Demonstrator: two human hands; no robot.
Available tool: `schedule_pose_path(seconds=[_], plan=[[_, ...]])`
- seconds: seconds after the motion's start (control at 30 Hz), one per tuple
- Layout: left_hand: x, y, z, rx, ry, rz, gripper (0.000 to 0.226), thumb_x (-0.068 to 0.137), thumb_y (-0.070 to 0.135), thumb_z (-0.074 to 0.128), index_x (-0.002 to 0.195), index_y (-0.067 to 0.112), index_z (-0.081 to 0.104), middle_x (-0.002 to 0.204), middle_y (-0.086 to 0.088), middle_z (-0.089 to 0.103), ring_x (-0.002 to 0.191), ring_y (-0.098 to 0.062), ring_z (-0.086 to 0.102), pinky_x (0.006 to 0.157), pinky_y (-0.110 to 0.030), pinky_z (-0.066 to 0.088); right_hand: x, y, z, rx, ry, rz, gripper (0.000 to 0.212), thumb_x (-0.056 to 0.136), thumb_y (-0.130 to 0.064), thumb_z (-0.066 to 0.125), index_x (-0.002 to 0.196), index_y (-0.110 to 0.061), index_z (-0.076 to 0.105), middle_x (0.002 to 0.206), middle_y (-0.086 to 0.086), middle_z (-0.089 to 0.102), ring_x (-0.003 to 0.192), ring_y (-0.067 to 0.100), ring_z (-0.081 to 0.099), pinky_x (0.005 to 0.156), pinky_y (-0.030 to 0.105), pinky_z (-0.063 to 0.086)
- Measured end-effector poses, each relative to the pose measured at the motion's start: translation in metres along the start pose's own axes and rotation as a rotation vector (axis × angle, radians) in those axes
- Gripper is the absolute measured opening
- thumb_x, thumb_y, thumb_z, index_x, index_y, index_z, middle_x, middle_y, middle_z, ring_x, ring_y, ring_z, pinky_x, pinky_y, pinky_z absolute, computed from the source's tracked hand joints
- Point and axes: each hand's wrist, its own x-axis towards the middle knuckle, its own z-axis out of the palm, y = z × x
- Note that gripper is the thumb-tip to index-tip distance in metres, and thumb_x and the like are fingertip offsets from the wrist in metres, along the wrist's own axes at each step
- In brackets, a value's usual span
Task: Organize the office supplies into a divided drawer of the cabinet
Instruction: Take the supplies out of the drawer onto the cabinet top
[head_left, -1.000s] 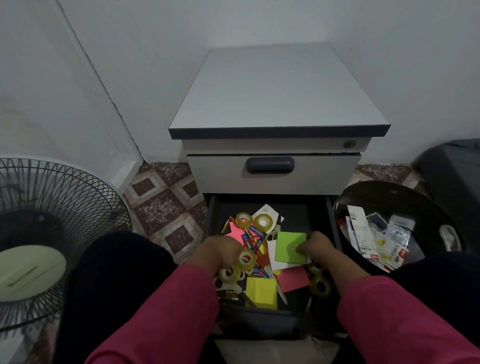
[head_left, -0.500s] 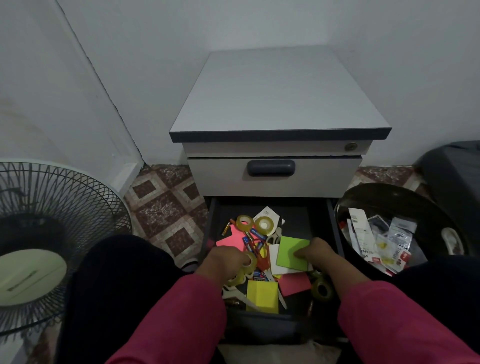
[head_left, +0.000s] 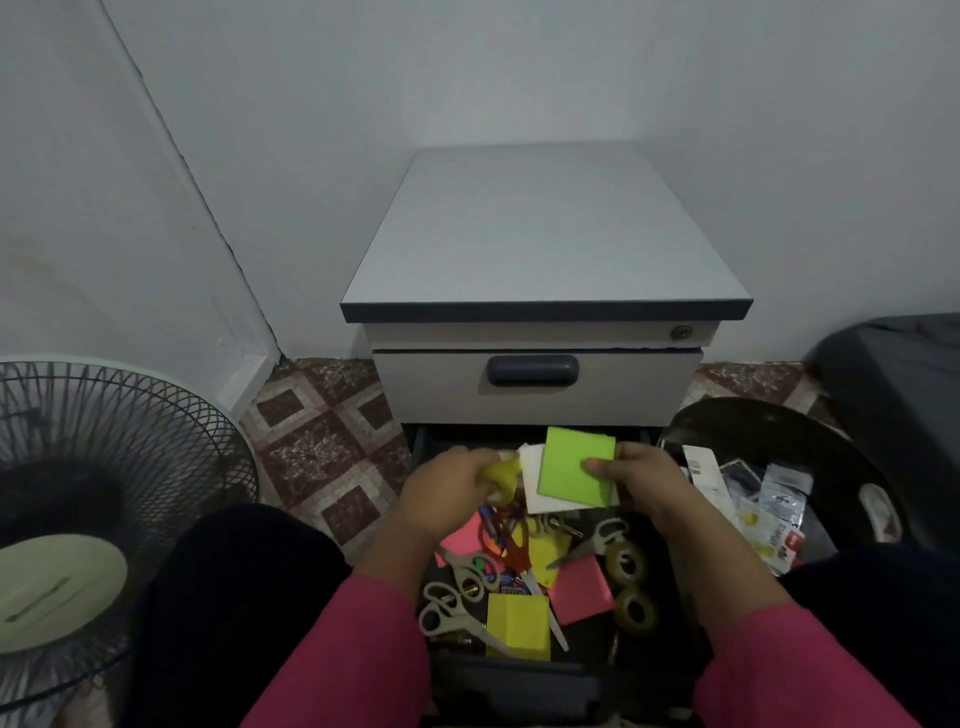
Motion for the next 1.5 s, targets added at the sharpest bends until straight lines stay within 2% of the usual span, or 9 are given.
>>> schedule_pose_path(seconds=[0.2, 0.33, 0.43, 0.83, 0.97, 1.07, 1.17, 1.3, 1.5], plan=[[0.002, 0.036, -0.072, -0.384, 0.487, 0.163, 0.036, 0.093, 0.018, 0.057, 0.128, 0.025, 0.057, 0.113, 0.003, 0.055, 0.103, -0.013, 0.052, 0.088, -0.032, 0.045, -0.031, -0.081, -0.015, 0.22, 0.12, -0.361, 0.013, 0.085, -0.006, 0.066, 0.098, -0.008, 0.069, 0.086, 0.008, 0.074, 0.072, 0.019, 0.071, 0.054, 0.022, 0.054], [0.031, 0.053, -0.113, -0.42, 0.666, 0.158, 0.033, 0.094, 0.017, 0.055, 0.127, 0.02, 0.057, 0.11, 0.001, 0.056, 0.099, -0.013, 0.052, 0.081, -0.026, 0.039, -0.016, -0.123, -0.013, 0.183, 0.32, -0.518, 0.008, 0.082, -0.019, 0.072, 0.083, -0.011, 0.07, 0.086, 0.009, 0.073, 0.081, 0.026, 0.068, 0.073, 0.036, 0.054], [0.068, 0.06, -0.136, -0.36, 0.642, 0.108, 0.026, 0.096, 0.024, 0.049, 0.119, 0.019, 0.059, 0.104, -0.006, 0.061, 0.094, -0.021, 0.055, 0.074, -0.03, 0.04, 0.007, -0.153, -0.005, -0.017, 0.507, -0.561, 0.018, 0.084, -0.023, 0.07, 0.078, -0.008, 0.064, 0.072, 0.003, 0.063, 0.072, 0.022, 0.057, 0.066, 0.029, 0.042], [0.172, 0.056, -0.165, -0.123, 0.482, 0.077, 0.03, 0.1, 0.033, 0.037, 0.125, 0.021, 0.049, 0.115, -0.008, 0.059, 0.098, -0.024, 0.055, 0.075, -0.033, 0.042, 0.098, -0.221, 0.006, -0.536, 0.685, -0.484, 0.029, 0.095, -0.023, 0.049, 0.11, 0.0, 0.054, 0.114, 0.019, 0.058, 0.106, 0.036, 0.053, 0.076, 0.034, 0.037], [0.181, 0.053, -0.167, -0.102, 0.403, 0.032, 0.047, 0.1, 0.038, 0.034, 0.146, 0.027, 0.032, 0.143, -0.004, 0.045, 0.125, -0.025, 0.045, 0.096, -0.037, 0.037, 0.111, -0.227, 0.008, -0.683, 0.742, -0.414, 0.029, 0.094, -0.024, 0.047, 0.11, -0.002, 0.055, 0.115, 0.018, 0.056, 0.11, 0.037, 0.05, 0.089, 0.04, 0.037], [0.179, 0.051, -0.17, -0.504, 0.374, -0.015, 0.05, 0.097, 0.033, 0.039, 0.147, 0.029, 0.032, 0.148, 0.0, 0.039, 0.131, -0.022, 0.041, 0.108, -0.039, 0.034, 0.111, -0.226, 0.006, -0.67, 0.725, -0.409, 0.034, 0.091, -0.022, 0.046, 0.119, -0.004, 0.051, 0.121, 0.017, 0.053, 0.114, 0.036, 0.046, 0.093, 0.042, 0.034], [0.175, 0.051, -0.174, -0.898, 0.58, -0.049, 0.038, 0.094, 0.021, 0.043, 0.132, 0.022, 0.039, 0.108, -0.001, 0.057, 0.096, -0.021, 0.057, 0.09, -0.044, 0.051, 0.104, -0.227, 0.003, -0.6, 0.64, -0.423, 0.056, 0.086, -0.02, 0.048, 0.141, -0.015, 0.039, 0.138, 0.012, 0.046, 0.128, 0.032, 0.038, 0.103, 0.042, 0.028], [0.17, 0.051, -0.173, -0.626, 0.801, -0.173, 0.017, 0.094, 0.014, 0.042, 0.111, 0.014, 0.036, 0.089, -0.007, 0.054, 0.072, -0.024, 0.053, 0.055, -0.032, 0.037, 0.094, -0.224, 0.002, -0.673, 0.384, -0.498, 0.048, 0.076, -0.022, 0.052, 0.118, -0.043, 0.062, 0.144, -0.008, 0.044, 0.134, 0.017, 0.034, 0.107, 0.037, 0.021], [0.183, 0.046, -0.171, -0.377, 0.727, -0.24, 0.023, 0.097, 0.022, 0.047, 0.111, 0.006, 0.054, 0.111, -0.016, 0.054, 0.091, -0.033, 0.056, 0.068, -0.034, 0.042, 0.095, -0.221, 0.002, -0.833, 0.334, -0.549, 0.037, 0.08, -0.026, 0.057, 0.109, -0.049, 0.064, 0.144, -0.013, 0.043, 0.135, 0.013, 0.031, 0.103, 0.037, 0.019]])
